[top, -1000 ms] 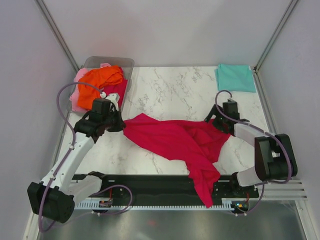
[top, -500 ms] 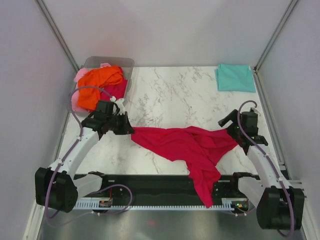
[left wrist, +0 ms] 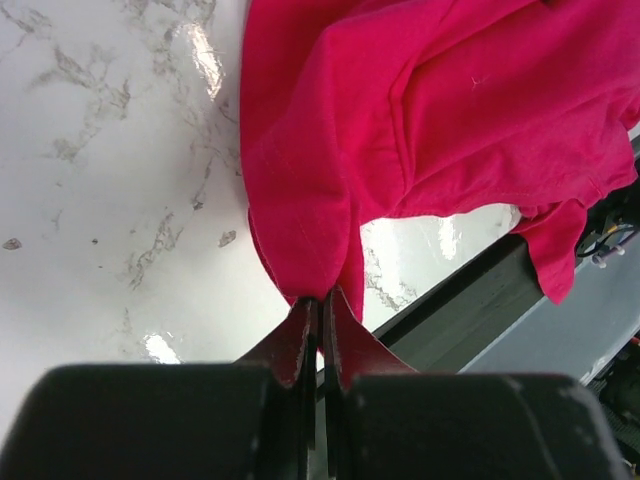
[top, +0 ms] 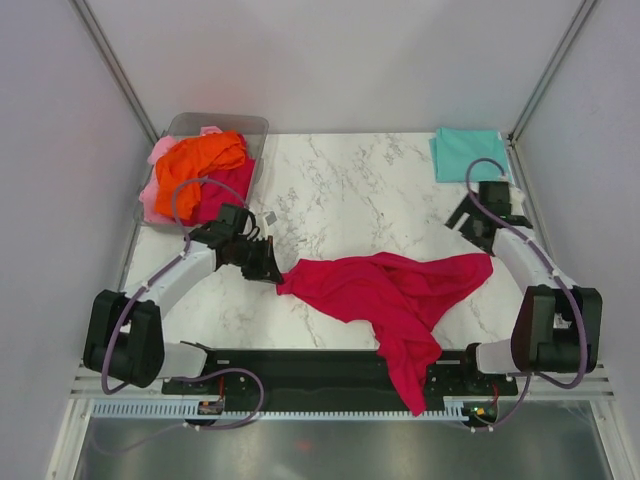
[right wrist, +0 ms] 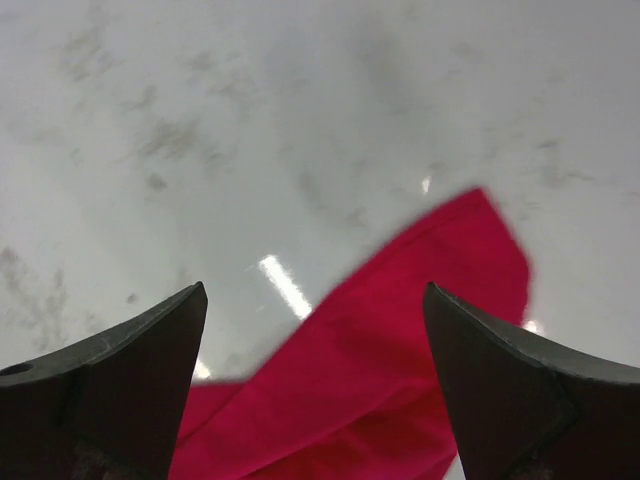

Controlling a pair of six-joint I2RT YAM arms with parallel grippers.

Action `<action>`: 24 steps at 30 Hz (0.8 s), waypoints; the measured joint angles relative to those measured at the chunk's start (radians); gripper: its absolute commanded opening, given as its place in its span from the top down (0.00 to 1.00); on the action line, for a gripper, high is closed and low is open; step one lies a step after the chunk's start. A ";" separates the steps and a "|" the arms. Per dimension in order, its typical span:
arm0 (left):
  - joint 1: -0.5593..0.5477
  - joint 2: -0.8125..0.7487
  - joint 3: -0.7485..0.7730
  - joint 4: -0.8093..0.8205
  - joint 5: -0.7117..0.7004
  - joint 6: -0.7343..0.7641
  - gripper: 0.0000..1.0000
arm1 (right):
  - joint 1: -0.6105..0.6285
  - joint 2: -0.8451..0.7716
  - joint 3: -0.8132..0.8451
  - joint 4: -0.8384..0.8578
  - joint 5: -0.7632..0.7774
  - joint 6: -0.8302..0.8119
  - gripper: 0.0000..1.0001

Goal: Fold and stack the t-shirts
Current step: Flatten the tshirt out

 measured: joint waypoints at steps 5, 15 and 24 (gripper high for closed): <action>-0.043 -0.016 0.000 -0.002 -0.008 0.000 0.98 | -0.322 -0.005 -0.038 -0.013 -0.020 -0.023 0.02; -0.078 -0.068 0.000 -0.007 -0.023 0.001 0.98 | -0.414 0.157 -0.077 0.040 -0.130 -0.061 0.13; -0.097 -0.071 0.000 -0.008 -0.030 0.002 0.98 | -0.397 0.193 -0.071 0.117 -0.149 -0.077 0.33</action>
